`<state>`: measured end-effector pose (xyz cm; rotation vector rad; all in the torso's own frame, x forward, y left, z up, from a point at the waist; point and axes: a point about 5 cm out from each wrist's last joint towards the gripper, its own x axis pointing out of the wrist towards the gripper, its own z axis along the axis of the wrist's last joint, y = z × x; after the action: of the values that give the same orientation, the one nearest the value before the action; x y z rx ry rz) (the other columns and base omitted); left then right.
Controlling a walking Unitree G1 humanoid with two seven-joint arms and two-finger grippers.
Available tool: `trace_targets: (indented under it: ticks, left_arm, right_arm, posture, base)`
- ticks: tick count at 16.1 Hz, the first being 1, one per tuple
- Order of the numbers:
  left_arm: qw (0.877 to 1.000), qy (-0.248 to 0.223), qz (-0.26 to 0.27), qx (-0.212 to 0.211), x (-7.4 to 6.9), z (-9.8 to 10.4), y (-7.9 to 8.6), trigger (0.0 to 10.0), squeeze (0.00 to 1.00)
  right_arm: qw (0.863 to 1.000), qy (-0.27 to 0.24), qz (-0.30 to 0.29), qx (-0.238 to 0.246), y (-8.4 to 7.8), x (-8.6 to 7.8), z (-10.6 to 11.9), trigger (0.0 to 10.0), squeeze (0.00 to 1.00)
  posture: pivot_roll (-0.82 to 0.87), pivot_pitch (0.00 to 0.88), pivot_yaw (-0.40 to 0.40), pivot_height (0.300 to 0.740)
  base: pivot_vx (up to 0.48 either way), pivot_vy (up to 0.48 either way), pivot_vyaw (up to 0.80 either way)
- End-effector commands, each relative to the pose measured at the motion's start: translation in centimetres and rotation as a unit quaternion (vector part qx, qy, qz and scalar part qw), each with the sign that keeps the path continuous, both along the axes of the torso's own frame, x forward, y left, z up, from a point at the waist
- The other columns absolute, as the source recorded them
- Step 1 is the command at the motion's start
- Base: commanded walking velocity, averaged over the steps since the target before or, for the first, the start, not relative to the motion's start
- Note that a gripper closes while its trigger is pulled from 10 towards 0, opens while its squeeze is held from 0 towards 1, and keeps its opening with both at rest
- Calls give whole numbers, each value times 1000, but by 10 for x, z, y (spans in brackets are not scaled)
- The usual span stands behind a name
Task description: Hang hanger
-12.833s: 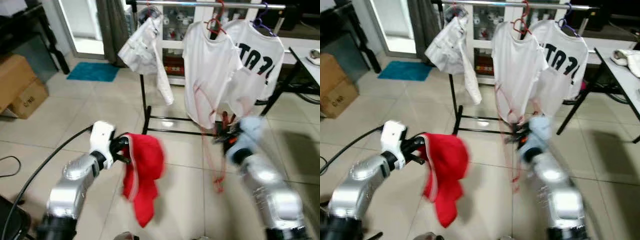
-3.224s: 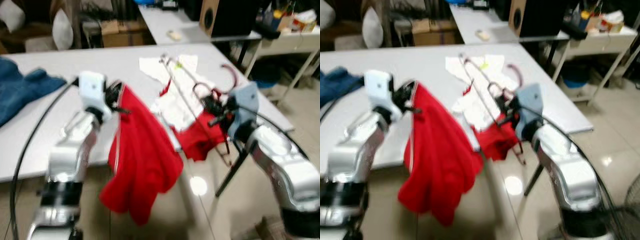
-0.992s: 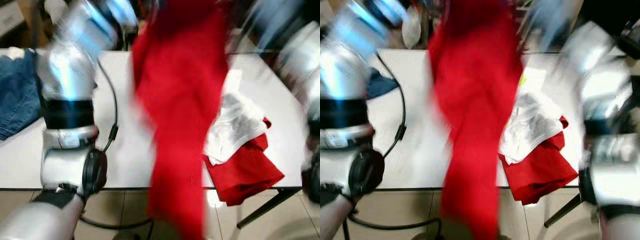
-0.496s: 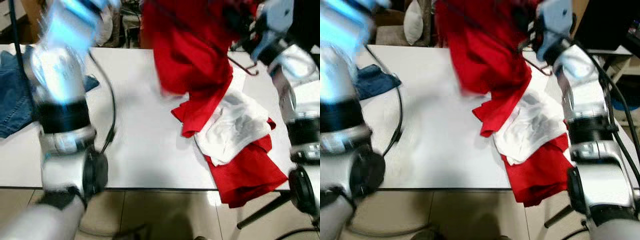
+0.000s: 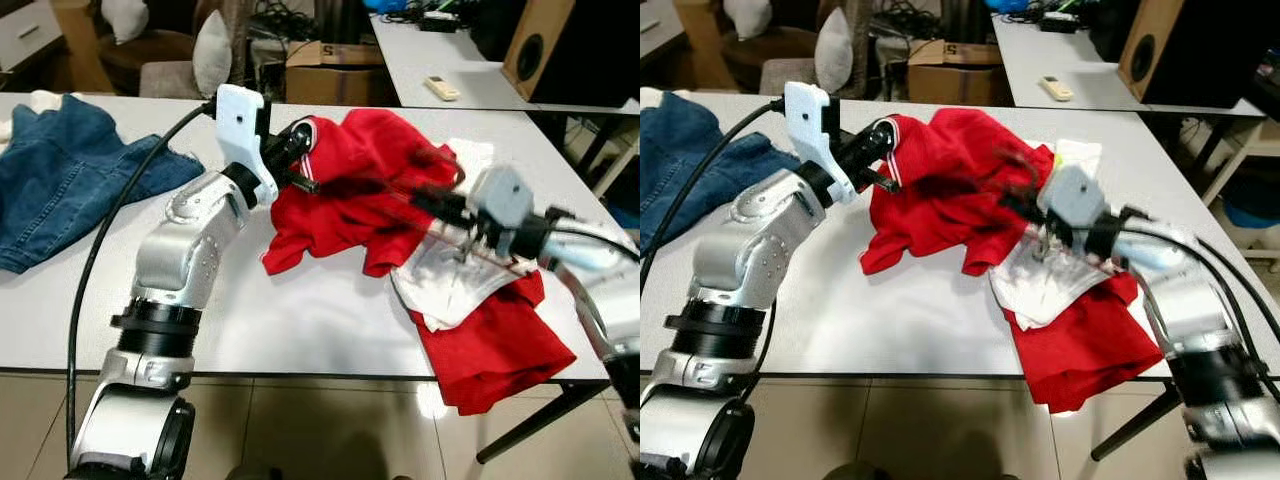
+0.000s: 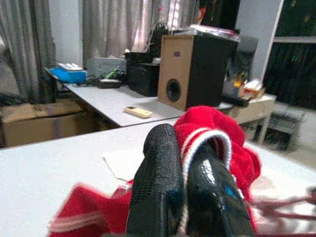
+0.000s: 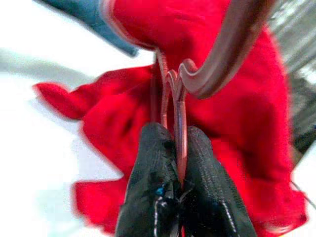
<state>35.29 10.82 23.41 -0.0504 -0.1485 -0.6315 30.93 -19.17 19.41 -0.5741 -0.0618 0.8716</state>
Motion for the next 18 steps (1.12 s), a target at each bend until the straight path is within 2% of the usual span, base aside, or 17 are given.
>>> trace_targets:
  ticks: [1,2,3,5,7,9,10,11,12,14,15,16,17,18]
  left_arm:
    - [1000,-8,10,27,4,-1,0,10000,0]
    - [999,-5,14,31,5,-3,1,10000,0]
    - [997,11,63,50,16,-13,10,10000,0]
    - [991,23,121,58,29,-21,25,10000,0]
    - [986,34,147,75,37,-30,34,10000,0]
    - [983,62,137,107,37,-56,43,10000,0]
    - [982,69,132,114,35,-62,44,10000,0]
    - [982,89,116,116,32,-77,45,10000,0]
    - [985,95,90,115,27,-84,43,10000,0]
    - [988,84,-30,129,10,-88,31,10000,0]
    - [983,77,-94,135,-1,-88,25,10000,0]
    - [980,73,-130,134,-7,-87,22,10000,0]
    - [968,67,-198,137,-22,-84,13,10000,0]
    - [950,59,-261,161,-39,-87,1,10000,0]
  right_arm:
    - [1000,7,18,-12,1,-7,3,10000,0]
    - [1000,11,22,-17,0,-9,2,10000,0]
    - [998,28,42,-46,-5,-20,2,10000,0]
    - [995,46,61,-69,-12,-33,7,10000,0]
    - [993,52,68,-80,-20,-42,17,10000,0]
    - [995,45,62,-63,-32,-57,42,10000,0]
    - [996,37,58,-58,-34,-59,48,10000,0]
    - [998,22,43,-45,-41,-63,64,10000,0]
    - [998,9,24,-49,-46,-62,70,10000,0]
    - [997,-14,-38,-59,-59,-54,77,10000,0]
    - [995,-32,-73,-54,-65,-47,81,10000,0]
    - [994,-42,-95,-43,-68,-42,83,10000,0]
    - [990,-55,-130,-25,-71,-33,86,10000,0]
    - [986,-62,-156,-2,-68,-21,84,10000,0]
  posture:
    - [-73,0,39,740]
    - [-76,0,44,740]
    - [-80,0,50,740]
    - [-81,0,53,740]
    - [-85,0,56,740]
    - [-89,0,60,740]
    - [-89,0,60,740]
    - [-99,0,67,740]
    - [-105,0,71,740]
    - [-102,0,67,740]
    - [-100,0,66,740]
    - [-92,0,61,740]
    - [-83,0,56,740]
    - [-74,0,51,740]
  base:
    - [0,0,0]
    - [0,0,0]
    - [0,0,0]
    - [0,0,0]
    - [0,0,0]
    - [0,0,0]
    - [0,0,0]
    - [0,0,0]
    - [0,0,0]
    - [0,0,0]
    - [0,0,0]
    - [0,0,0]
    - [0,0,0]
    - [0,0,0]
